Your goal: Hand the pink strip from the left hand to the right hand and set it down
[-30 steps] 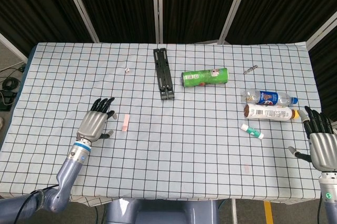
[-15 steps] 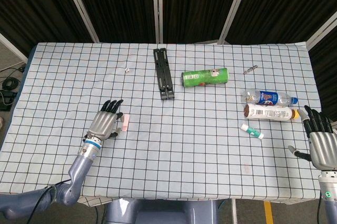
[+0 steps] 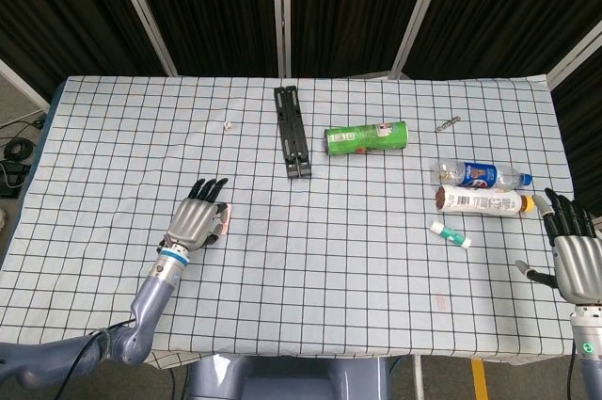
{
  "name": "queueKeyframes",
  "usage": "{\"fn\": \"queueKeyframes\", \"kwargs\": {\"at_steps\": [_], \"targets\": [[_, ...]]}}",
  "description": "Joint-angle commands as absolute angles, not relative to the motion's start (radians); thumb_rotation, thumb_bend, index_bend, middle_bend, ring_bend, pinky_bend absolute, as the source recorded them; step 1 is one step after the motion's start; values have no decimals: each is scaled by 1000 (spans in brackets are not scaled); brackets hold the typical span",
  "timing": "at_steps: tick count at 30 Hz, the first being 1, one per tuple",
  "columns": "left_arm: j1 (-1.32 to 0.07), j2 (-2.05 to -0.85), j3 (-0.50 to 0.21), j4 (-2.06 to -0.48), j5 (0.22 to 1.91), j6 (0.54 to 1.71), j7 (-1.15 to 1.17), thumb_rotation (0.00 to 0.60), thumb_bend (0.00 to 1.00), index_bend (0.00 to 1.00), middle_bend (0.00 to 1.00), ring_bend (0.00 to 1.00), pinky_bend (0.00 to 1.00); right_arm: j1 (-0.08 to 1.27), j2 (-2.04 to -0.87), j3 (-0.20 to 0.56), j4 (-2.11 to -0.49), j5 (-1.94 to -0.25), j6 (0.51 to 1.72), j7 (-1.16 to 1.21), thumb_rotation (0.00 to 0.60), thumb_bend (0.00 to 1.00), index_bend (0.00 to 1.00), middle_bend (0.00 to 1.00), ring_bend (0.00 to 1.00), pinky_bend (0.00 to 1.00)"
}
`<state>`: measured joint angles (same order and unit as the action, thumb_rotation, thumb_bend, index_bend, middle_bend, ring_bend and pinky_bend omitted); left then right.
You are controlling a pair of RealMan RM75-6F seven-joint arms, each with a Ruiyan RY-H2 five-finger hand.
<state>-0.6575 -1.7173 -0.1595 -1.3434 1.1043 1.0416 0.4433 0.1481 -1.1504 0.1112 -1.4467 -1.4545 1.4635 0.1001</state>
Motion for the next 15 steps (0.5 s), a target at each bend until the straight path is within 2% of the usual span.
{"fn": "queueKeyframes", "kwargs": {"at_steps": [1, 6, 15], "targets": [[-658, -1718, -159, -1345, 1099, 1042, 451, 600, 479, 555, 0, 0, 0, 147, -1150, 112, -1448, -1456, 1466, 101, 600, 0, 30, 0, 0, 0], [-657, -1718, -162, -1353, 1094, 1043, 449, 600, 570, 639, 0, 0, 0, 146, -1149, 113, -1450, -1459, 1468, 101, 600, 0, 30, 0, 0, 0], [-666, -1682, -190, -1412, 1079, 1039, 442, 600, 581, 725, 0, 0, 0, 150, -1155, 109, -1455, -1462, 1452, 97, 600, 0, 31, 0, 0, 0]]}}
